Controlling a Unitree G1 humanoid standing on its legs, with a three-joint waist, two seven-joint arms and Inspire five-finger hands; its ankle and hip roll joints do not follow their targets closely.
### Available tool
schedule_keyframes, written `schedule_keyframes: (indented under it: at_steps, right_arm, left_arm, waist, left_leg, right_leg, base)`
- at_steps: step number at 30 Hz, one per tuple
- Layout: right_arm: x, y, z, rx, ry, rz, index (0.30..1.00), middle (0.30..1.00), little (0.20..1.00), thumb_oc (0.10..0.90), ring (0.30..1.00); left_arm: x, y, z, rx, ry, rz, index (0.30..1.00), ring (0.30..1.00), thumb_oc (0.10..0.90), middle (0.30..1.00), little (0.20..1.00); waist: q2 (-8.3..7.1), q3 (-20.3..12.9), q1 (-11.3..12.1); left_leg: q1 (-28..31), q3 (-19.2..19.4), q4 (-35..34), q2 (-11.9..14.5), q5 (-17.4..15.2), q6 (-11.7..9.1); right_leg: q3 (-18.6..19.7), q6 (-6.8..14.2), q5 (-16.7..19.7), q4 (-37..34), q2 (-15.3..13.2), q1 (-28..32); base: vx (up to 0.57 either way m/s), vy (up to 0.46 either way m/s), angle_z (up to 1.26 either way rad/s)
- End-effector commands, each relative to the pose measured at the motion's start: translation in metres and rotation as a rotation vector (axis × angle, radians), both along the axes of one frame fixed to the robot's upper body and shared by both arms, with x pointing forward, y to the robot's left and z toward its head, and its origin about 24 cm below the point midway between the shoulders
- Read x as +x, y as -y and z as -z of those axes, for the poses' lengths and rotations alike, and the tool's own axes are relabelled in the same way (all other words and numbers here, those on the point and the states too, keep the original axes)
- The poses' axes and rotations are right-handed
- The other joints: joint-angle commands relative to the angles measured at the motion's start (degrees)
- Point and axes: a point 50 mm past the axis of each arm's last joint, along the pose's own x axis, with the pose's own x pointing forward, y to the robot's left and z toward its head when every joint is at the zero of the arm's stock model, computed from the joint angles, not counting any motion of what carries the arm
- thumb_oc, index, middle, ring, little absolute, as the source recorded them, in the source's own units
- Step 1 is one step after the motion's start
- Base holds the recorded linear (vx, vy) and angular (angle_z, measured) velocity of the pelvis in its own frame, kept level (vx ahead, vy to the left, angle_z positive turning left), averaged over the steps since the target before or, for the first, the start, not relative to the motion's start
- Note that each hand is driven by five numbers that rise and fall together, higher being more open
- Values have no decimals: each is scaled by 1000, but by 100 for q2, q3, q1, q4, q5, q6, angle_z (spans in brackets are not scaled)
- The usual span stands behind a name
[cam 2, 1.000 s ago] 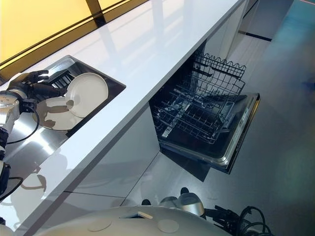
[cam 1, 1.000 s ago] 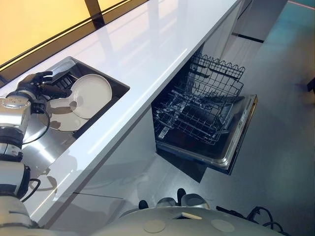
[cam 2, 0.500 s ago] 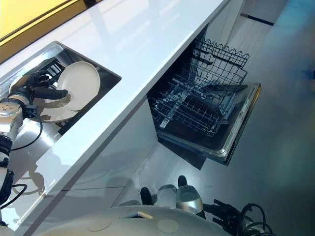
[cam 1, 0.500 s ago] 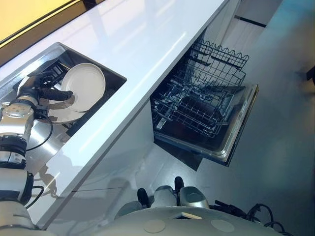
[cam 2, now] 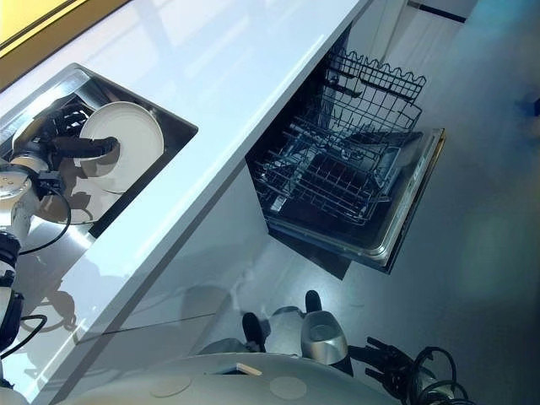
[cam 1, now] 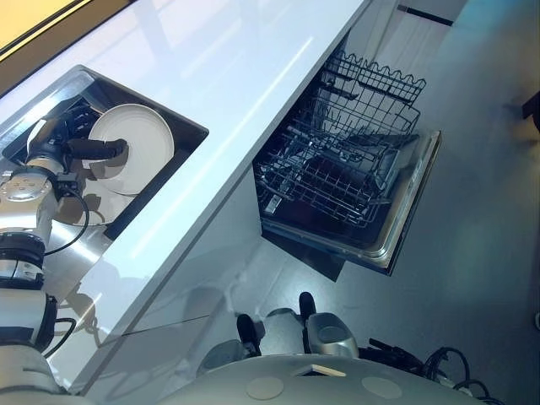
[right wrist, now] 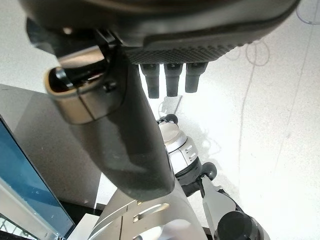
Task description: Pick up plates and place into dishwasher.
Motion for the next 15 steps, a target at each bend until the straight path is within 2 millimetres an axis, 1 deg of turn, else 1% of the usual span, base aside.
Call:
schedule_keyframes:
  at_steps: [1, 4, 6, 11, 15]
  right_arm:
    - [-20, 25, -9, -60, -46, -53, 900, 900, 900, 800, 900]
    - [-22, 27, -9, -68, -53, -52, 900, 900, 900, 800, 900]
    - [-22, 28, -9, -71, -54, -51, 900, 900, 900, 800, 900]
    - [-23, 27, -9, -70, -54, -50, 900, 900, 900, 800, 900]
    - [-18, 26, -9, -68, -21, -26, 900, 900, 900, 800, 900]
  left_arm:
    - [-1, -14, -65, -22, 288, 20, 300, 300, 100, 300, 200]
    - [-3, -17, -61, -18, 219, 60, 300, 300, 100, 300, 200]
    - [-5, -19, -63, -11, 204, 63, 300, 300, 100, 300, 200]
    - [-10, -27, -69, 11, 188, 52, 300, 300, 100, 300, 200]
    - [-14, -32, -77, 54, 200, 25, 300, 300, 100, 300, 200]
  waist:
    - [202, -319, -152]
    - [211, -357, -145]
    - [216, -370, -133]
    - [226, -404, -108]
    - [227, -440, -78]
  left_leg:
    - [-571, -5, 873, -323, -781, 64]
    - [-515, 30, 889, -312, -801, 65]
    - [-501, 29, 893, -313, -810, 67]
    - [-466, 9, 941, -305, -857, 74]
    - [-441, -10, 946, -300, -863, 66]
  right_leg:
    - [1, 727, -435, 729, -146, -383]
    - [-46, 758, -434, 726, -177, -330]
    - [-61, 764, -436, 716, -184, -305]
    - [-91, 771, -479, 734, -198, -249]
    - [-133, 761, -505, 735, -201, -199]
  base:
    - [10, -1, -5]
    - [30, -4, -5]
    - [15, -11, -10]
    - [-4, -18, -8]
    - [-30, -27, 0]
